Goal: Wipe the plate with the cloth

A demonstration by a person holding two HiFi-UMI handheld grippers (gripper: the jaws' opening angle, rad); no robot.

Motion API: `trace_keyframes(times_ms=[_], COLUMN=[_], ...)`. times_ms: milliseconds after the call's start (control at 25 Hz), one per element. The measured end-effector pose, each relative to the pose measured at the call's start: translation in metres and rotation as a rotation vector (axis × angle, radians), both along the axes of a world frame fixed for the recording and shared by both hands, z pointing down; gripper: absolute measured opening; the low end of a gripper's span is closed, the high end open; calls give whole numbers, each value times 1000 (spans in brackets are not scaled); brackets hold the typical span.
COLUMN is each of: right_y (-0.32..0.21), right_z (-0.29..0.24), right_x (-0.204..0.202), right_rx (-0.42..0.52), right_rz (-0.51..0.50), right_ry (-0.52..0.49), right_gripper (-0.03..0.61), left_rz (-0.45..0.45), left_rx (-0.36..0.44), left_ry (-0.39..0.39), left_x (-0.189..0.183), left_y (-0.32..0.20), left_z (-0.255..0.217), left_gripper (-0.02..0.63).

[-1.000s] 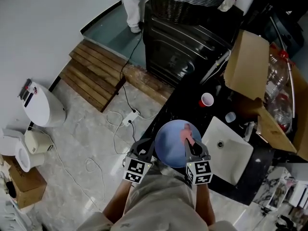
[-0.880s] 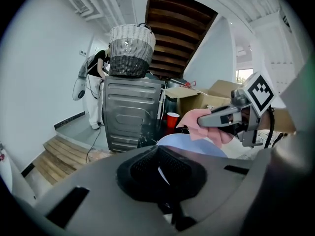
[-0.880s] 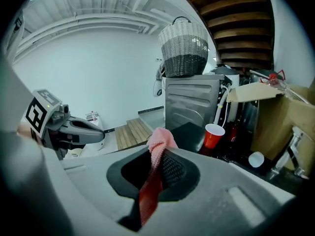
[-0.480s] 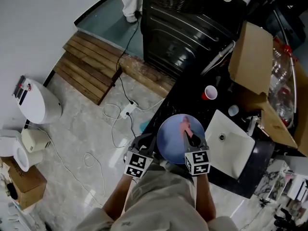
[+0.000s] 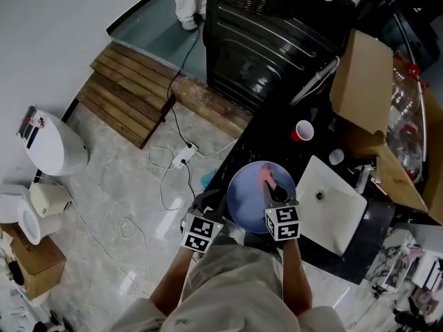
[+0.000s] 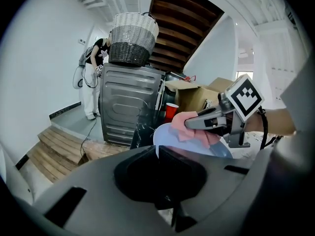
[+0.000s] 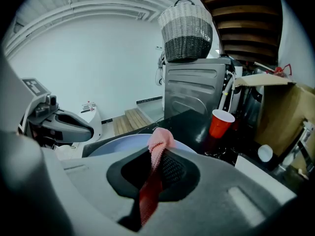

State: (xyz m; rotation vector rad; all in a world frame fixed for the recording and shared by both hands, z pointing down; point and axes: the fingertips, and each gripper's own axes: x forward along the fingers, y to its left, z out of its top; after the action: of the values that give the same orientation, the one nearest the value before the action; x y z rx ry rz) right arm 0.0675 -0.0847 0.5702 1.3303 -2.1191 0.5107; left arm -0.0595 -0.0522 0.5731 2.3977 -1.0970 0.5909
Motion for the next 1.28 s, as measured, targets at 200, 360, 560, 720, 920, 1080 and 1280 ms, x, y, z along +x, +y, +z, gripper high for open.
trace_keyframes(times_ms=[200, 360, 560, 720, 920, 1080, 1280], right_y=[-7, -9, -14, -18, -20, -18, -16], right_z=[15, 25, 29, 34, 41, 48, 54], right_x=[-2, -7, -12, -16, -29, -39, -46], right_rx=[-18, -24, -8, -6, -20, -36, -42], right_rz=[-19, -43, -65, -88, -115, -147, -186], right_ry=[26, 41, 49, 42, 26, 20, 24], right_gripper=[21, 21, 21, 21, 21, 21, 21], left_rz=[-17, -18, -27, -25, -15, -9, -18], left_rx=[-17, -24, -33, -42, -52, -57, -54], left_ry=[-7, -11, -11, -21, -35, -39, -42], left_x=[-1, 1, 3, 5, 6, 10, 12], left_y=[4, 8, 11, 15, 19, 20, 21], left_z=[5, 8, 11, 17, 23, 24, 26], left_gripper=[5, 5, 5, 5, 5, 5, 5])
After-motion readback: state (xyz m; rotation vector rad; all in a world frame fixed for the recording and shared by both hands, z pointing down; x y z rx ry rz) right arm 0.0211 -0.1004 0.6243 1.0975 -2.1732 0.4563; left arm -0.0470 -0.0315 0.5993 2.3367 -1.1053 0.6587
